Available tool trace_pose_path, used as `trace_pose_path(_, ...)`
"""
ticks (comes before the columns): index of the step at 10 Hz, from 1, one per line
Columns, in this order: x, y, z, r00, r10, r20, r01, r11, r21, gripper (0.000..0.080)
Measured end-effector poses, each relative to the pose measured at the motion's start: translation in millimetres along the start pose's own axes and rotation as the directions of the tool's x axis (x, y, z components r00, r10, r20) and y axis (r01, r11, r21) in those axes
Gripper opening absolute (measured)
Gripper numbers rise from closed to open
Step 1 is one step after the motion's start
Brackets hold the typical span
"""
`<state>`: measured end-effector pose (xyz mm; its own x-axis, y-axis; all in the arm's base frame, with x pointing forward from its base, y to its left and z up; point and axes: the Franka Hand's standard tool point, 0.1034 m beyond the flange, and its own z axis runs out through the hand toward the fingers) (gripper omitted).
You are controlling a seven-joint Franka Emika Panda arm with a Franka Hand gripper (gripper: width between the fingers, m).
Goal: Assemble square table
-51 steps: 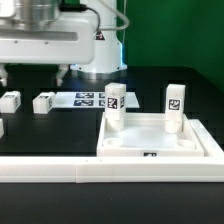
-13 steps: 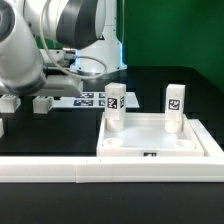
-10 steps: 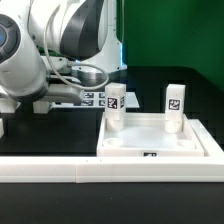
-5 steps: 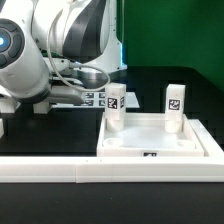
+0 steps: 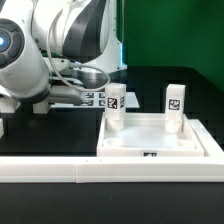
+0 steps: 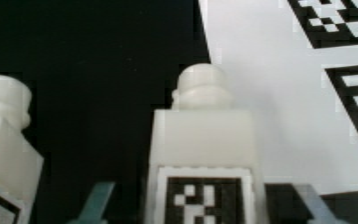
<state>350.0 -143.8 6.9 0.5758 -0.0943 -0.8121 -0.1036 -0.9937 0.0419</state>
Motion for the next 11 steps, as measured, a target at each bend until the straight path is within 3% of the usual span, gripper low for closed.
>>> trace_pose_path(1,-0.7,-1.2,-2.6,1.0,-0.015,0.002,0.015,1.0,0.002,0.0284)
trace_pose_path(6,-13.3,-27.0,-71.9,0.995,-0.101,-0.023,0.101,0.995,0.006,0.0284)
trace_pose_path(9,-6.7,-24.8,-75.3,0.991,-0.121,-0.049,0.121,0.993,-0.003,0.0284)
trace_pose_path(11,1.9,-23.1,-81.8,0.978,-0.126,-0.165,0.124,0.992,-0.022,0.0285)
